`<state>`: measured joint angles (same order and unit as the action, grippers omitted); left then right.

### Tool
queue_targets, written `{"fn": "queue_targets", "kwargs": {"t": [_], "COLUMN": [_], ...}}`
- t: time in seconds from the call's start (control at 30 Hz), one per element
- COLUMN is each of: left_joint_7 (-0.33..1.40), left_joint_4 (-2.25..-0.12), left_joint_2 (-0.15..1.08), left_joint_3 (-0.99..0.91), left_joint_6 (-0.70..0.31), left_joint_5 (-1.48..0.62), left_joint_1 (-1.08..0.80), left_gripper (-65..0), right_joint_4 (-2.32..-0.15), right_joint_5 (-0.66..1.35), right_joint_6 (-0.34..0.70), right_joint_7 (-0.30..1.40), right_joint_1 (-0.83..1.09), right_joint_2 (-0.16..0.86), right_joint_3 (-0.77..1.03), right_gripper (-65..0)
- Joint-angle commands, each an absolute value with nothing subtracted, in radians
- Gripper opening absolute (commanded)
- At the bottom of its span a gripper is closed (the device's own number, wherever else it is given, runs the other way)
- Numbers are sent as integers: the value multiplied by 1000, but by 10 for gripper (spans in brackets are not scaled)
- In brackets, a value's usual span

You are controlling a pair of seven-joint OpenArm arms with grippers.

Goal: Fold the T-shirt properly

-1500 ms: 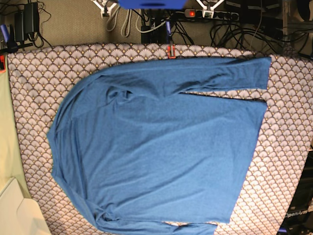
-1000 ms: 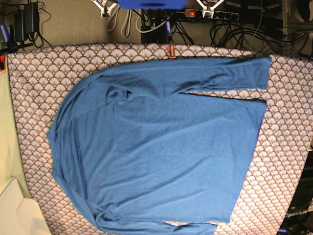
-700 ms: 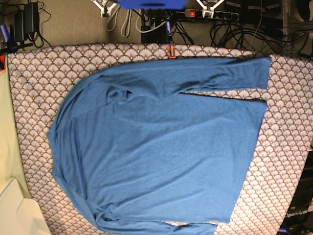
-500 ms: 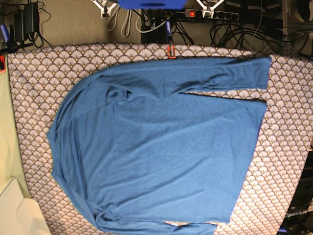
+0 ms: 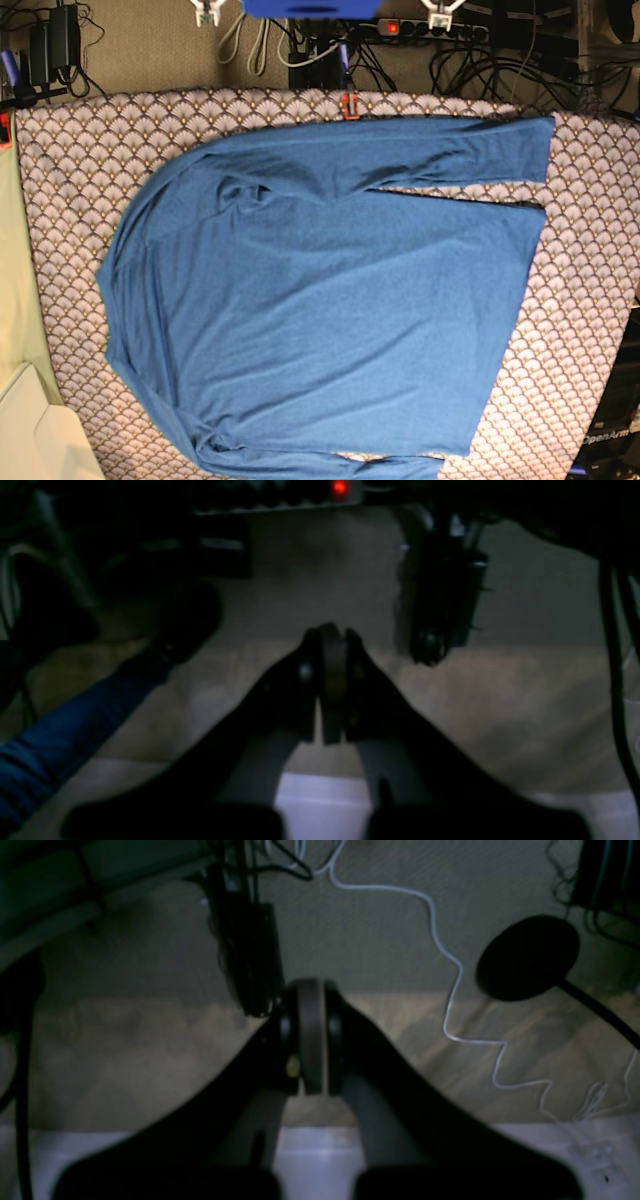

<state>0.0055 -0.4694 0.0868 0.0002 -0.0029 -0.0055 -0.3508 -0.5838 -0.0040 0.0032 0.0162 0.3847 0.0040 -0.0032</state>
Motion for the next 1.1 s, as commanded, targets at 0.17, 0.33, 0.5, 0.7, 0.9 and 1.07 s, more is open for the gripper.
{"fn": "queue_targets", "kwargs": {"t": [0.17, 0.33, 0.5, 0.7, 0.9, 1.07], "left_joint_7": [-1, -1, -2, -2, -1, -1], "left_joint_4": [-677, -878, -1156, -1415, -1534, -1613], "left_joint_2": [110, 127, 140, 182, 245, 255], "left_joint_3": [1, -1, -2, -2, -1, -1], "left_joint_6": [-4, -4, -4, -4, -4, -4], "left_joint_5": [-8, -8, -12, -147, -282, -286], "left_joint_1": [-470, -581, -710, -820, -865, -912], "left_gripper": [-649, -649, -649, -649, -649, -649], "right_joint_4": [-843, -1076, -1333, -1600, -1822, -1956], "right_joint_5": [-2, -2, -2, -2, -4, -5], "right_joint_6": [10, 10, 10, 10, 10, 10], "right_joint_7": [8, 8, 10, 10, 10, 10], "right_joint_1": [536, 662, 783, 900, 986, 1032], "right_joint_2": [7, 7, 25, 30, 38, 38], "right_joint_3": [-5, -7, -7, -2, 2, 2], "right_gripper": [-647, -646, -646, -646, -645, -644]}}
